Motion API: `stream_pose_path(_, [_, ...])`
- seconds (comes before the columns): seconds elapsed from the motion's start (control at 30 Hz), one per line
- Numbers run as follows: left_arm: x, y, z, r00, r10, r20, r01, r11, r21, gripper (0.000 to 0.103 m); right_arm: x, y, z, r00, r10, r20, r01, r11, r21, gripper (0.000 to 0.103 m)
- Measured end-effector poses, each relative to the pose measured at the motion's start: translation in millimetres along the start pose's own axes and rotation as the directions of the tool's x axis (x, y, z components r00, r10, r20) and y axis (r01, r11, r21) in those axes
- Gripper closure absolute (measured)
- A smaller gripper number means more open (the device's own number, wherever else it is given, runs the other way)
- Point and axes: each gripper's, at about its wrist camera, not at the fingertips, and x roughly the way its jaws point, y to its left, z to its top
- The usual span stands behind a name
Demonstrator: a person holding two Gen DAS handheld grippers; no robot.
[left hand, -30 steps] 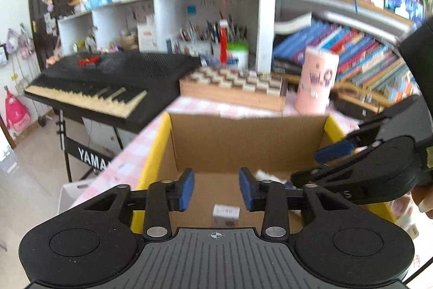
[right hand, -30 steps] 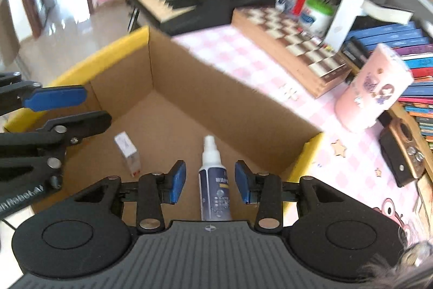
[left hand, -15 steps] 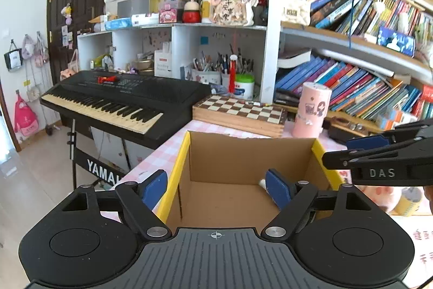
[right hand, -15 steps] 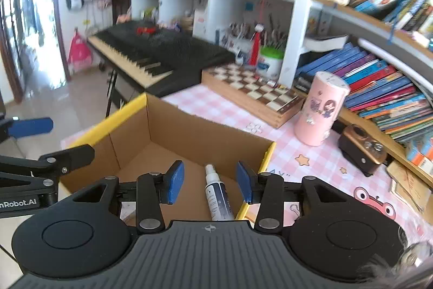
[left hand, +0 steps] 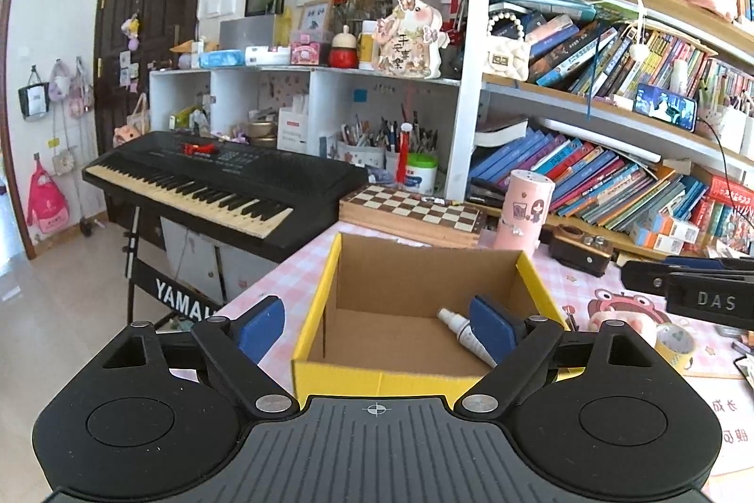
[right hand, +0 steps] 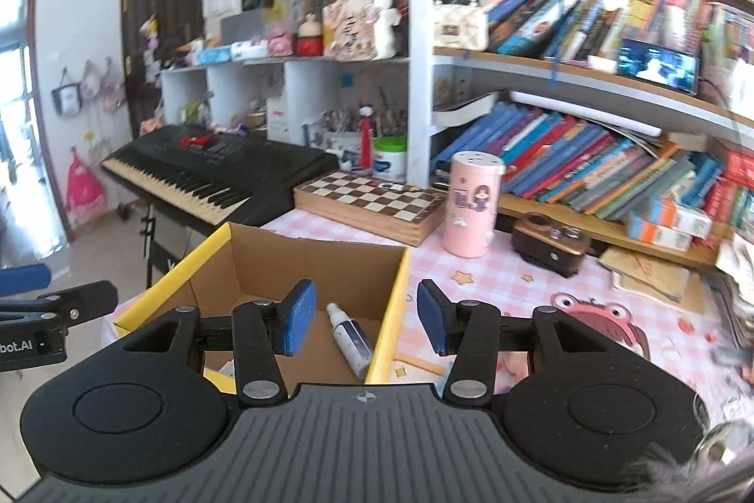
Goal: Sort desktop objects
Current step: 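Withdraw both open tools back from the yellow box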
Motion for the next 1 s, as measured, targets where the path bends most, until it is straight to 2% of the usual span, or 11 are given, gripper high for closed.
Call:
stream_pose_path(0.2, [-19.7, 4.4, -16.6, 1.000, 0.003, -0.016, -0.003, 1.000, 0.003, 0.015, -29.2, 9.1, -21.6, 0.999, -0.043, 0.017, 0.043, 0.999, 0.019, 0.055])
stream_pose_path(0.5, [-42.7, -2.9, -39.3, 0.999, -0.024, -0.029, 0.026, 0.998, 0.056, 0.015, -61.3, 19.9, -56.9, 0.992, -0.126, 0.026, 0.125, 0.991, 0.040, 0.055])
stream_pose_path(1.0, [-60.4, -18.4, -68.9, 0.991, -0.095, -0.092, 0.104, 0.990, 0.099, 0.015, -85.6, 37.1, -99.1, 0.989, -0.136, -0.060, 0.138, 0.990, 0.034, 0.054])
